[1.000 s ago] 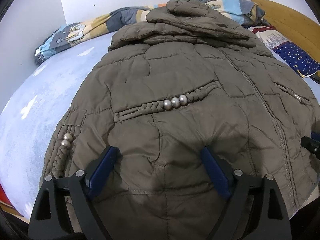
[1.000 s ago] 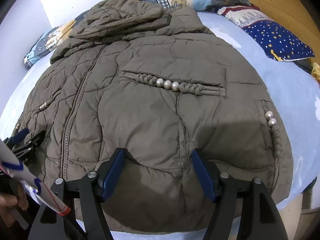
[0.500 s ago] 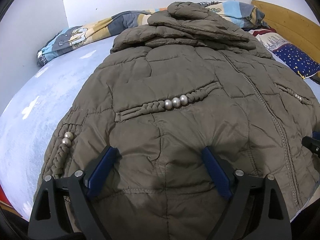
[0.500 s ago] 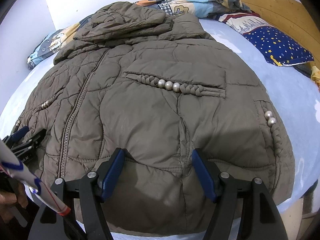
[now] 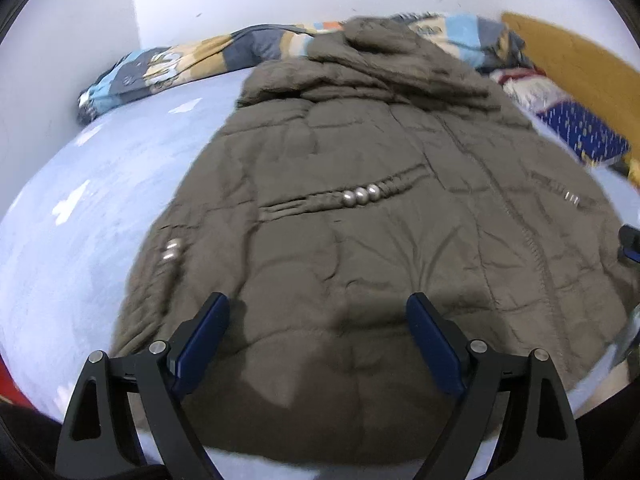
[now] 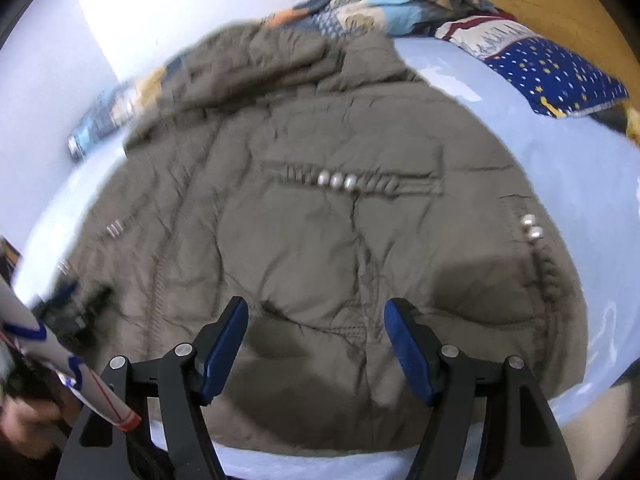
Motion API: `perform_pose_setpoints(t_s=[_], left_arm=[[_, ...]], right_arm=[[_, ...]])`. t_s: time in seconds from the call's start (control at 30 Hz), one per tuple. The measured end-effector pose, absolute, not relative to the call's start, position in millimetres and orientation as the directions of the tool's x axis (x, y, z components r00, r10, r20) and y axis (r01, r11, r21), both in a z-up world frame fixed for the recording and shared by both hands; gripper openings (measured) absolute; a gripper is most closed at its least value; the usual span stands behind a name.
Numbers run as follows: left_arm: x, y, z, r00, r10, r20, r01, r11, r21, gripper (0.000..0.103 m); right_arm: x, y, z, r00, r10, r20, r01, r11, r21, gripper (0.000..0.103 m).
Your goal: Fold large clothes
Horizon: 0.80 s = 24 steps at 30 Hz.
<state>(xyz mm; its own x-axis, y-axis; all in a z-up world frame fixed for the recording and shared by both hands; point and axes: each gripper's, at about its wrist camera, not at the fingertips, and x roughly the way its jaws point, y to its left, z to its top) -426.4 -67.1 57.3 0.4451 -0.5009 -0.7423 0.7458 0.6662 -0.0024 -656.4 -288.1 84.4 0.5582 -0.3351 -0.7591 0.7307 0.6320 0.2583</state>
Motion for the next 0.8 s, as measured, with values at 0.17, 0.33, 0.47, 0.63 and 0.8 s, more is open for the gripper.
perform_pose_setpoints(t_s=[0.17, 0.33, 0.47, 0.63, 0.8], left_arm=[[-388, -16, 84, 0.484, -0.514, -0.708, 0.607, 0.78, -0.152, 0.089], [-334, 27, 64, 0.44, -0.471, -0.765, 0.421, 0.86, -0.288, 0.089], [-320, 41, 42, 0.343, -0.52, -0.782, 0.329, 0.846, -0.419, 0.089], [-327, 37, 40, 0.327, -0.535, -0.779, 0.328, 0.837, -0.438, 0.089], [-336, 41, 35, 0.303, -0.566, -0.767, 0.313, 0.819, -0.481, 0.089]], right_arm=[[-713, -316, 112, 0.558, -0.48, -0.676, 0.81, 0.492, 0.32, 0.075], [-776, -355, 90, 0.495, -0.498, -0.711, 0.865, 0.204, 0.459, 0.075], [-806, -371, 60, 0.57, -0.427, -0.702, 0.785, 0.031, 0.619, 0.075], [-806, -372, 45, 0.606, -0.373, -0.703, 0.755, -0.008, 0.656, 0.075], [-811, -369, 37, 0.621, -0.362, -0.695, 0.736, -0.036, 0.676, 0.075]])
